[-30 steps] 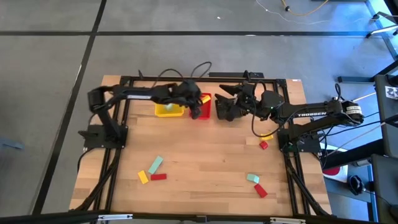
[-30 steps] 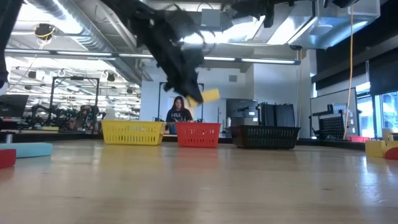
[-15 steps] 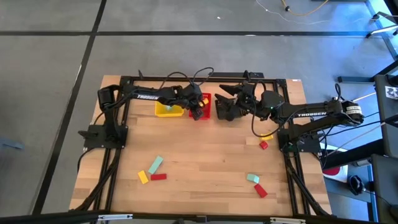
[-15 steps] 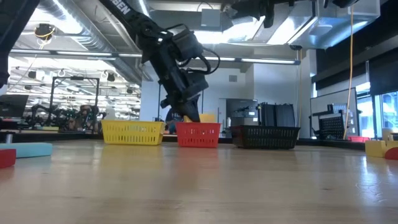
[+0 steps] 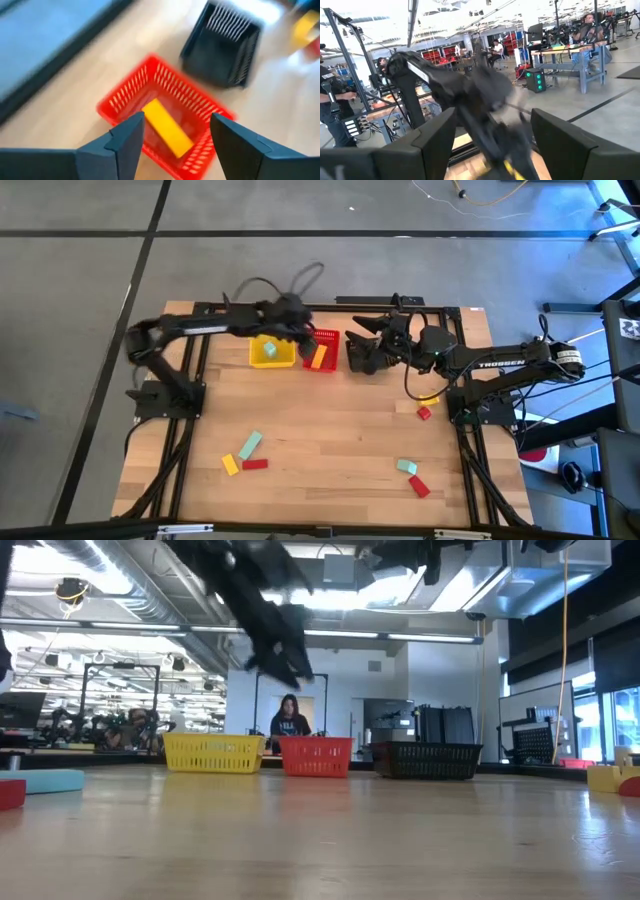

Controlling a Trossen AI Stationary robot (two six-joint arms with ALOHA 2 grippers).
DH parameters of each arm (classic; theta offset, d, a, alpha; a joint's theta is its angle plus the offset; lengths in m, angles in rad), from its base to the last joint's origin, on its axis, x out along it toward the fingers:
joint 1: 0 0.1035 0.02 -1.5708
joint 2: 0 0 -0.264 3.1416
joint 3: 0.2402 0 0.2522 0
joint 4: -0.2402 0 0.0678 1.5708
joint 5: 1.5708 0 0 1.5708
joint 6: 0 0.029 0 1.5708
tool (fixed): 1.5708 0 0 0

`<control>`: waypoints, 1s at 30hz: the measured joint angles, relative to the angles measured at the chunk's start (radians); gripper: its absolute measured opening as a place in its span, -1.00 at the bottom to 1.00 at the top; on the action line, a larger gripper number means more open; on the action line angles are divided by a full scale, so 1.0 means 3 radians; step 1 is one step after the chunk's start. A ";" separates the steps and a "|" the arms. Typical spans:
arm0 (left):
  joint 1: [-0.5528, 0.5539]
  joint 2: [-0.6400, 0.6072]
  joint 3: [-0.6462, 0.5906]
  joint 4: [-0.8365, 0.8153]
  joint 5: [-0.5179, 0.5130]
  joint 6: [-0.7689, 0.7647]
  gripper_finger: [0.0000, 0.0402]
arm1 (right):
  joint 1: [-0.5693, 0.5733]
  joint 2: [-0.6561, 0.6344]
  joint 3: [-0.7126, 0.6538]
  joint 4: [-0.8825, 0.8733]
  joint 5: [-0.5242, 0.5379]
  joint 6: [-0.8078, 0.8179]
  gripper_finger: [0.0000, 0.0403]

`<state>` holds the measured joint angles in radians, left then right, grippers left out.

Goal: Sort & place blocks by color
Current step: Put the right yellow block into the red basket

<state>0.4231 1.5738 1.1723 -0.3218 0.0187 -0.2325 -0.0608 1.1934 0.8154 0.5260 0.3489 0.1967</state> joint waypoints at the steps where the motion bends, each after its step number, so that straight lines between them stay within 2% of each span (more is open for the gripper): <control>1: -0.0018 -0.0173 -0.0068 0.0041 -0.0003 -0.0035 0.08 | 0.0000 0.0000 0.0000 -0.0019 -0.0002 0.0000 0.29; 6: -0.0342 -0.1164 -0.0799 0.0612 -0.0083 -0.0458 0.09 | 0.0000 0.0000 0.0000 -0.0139 -0.0118 0.0020 0.29; 9: -0.0704 -0.1728 -0.1330 0.1188 -0.0154 -0.0630 0.09 | 0.0000 0.0000 -0.0001 -0.0185 -0.0452 0.0136 0.29; 13: -0.1095 -0.2294 -0.1868 0.1953 -0.0149 -0.0769 0.09 | 0.0000 0.0000 -0.0001 -0.0178 -0.1126 0.0401 0.29; 16: -0.1245 -0.2600 -0.2081 0.2299 -0.0202 -0.0772 0.09 | 0.0004 0.0000 -0.0001 -0.0176 -0.1473 0.0646 0.29; 22: -0.1282 -0.2953 -0.2191 0.2327 -0.0388 -0.0507 0.09 | 0.0019 -0.0001 -0.0001 -0.0330 -0.1489 0.1549 0.29; 24: -0.1282 -0.3020 -0.2191 0.2327 -0.0448 -0.0383 0.09 | 0.0022 -0.0001 0.0009 -0.0632 -0.1466 0.1935 0.29; 26: -0.1282 -0.3058 -0.2191 0.2327 -0.0496 -0.0293 0.09 | 0.0022 0.0000 0.0114 -0.1217 -0.1468 0.2366 0.29; 30: -0.1282 -0.3075 -0.2191 0.2324 -0.0464 -0.0262 0.09 | 0.0074 0.0000 0.0443 -0.3012 -0.1419 0.2860 0.27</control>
<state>0.0383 0.6514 0.5152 0.3753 -0.1204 -0.3112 -0.0385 1.1934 0.9482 -0.3776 -0.0770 1.0548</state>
